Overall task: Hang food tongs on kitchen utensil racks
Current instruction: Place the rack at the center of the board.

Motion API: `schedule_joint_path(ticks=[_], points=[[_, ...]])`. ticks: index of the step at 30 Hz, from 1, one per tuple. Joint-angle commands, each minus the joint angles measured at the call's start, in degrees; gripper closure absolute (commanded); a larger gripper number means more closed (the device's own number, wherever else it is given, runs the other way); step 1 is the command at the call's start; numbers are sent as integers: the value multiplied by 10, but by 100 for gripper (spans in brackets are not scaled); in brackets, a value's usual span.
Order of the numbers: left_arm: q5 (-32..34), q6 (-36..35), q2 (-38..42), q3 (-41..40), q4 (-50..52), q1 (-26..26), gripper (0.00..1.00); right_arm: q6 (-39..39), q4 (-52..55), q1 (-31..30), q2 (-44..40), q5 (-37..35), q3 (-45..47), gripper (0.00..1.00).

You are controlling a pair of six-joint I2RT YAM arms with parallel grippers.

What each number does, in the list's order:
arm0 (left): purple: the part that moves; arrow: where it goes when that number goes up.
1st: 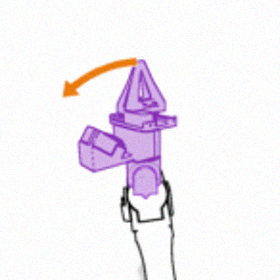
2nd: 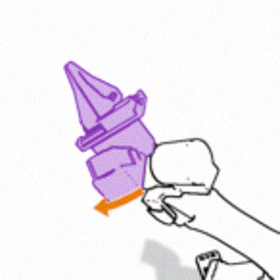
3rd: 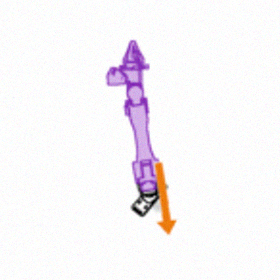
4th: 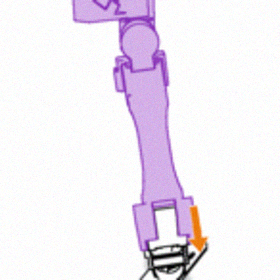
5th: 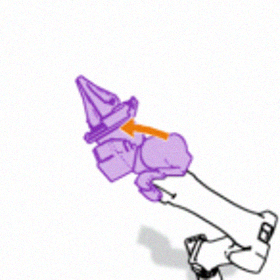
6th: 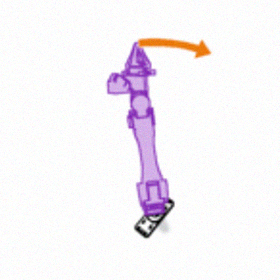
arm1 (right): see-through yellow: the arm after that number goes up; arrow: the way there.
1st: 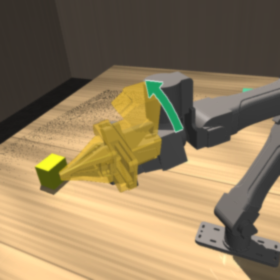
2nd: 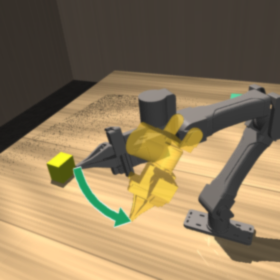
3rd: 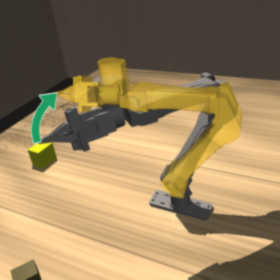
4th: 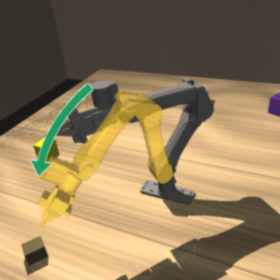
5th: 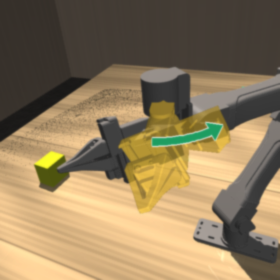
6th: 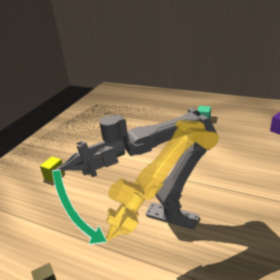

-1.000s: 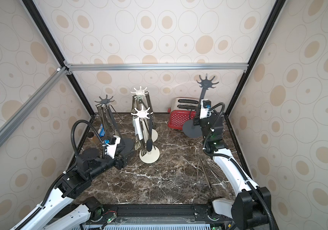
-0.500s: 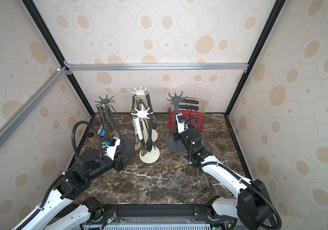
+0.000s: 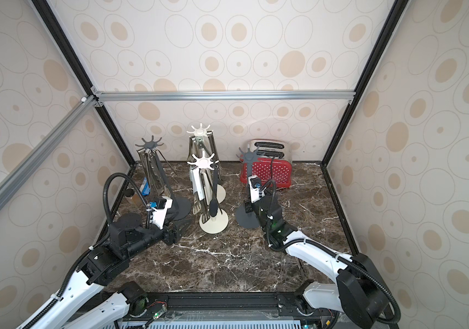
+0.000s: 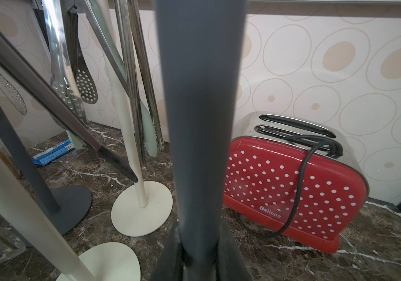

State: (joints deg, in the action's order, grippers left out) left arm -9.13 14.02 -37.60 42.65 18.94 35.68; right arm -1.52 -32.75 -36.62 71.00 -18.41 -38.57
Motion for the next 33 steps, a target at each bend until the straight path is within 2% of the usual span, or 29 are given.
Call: schedule_joint_path(ticks=[1, 17, 25, 33], points=[[-7, -3, 2, 14, 7, -1, 33, 10, -103, -5, -36, -28, 3, 100], [-11, 0, -6, 24, 14, 0, 33, 61, -72, -9, -51, -66, 43, 100], [-15, 4, -11, 42, 31, -1, 32, 67, -34, -9, -52, -94, 37, 74], [-12, 19, -27, 82, 72, 0, 35, 68, -9, -8, -54, -97, 31, 65]])
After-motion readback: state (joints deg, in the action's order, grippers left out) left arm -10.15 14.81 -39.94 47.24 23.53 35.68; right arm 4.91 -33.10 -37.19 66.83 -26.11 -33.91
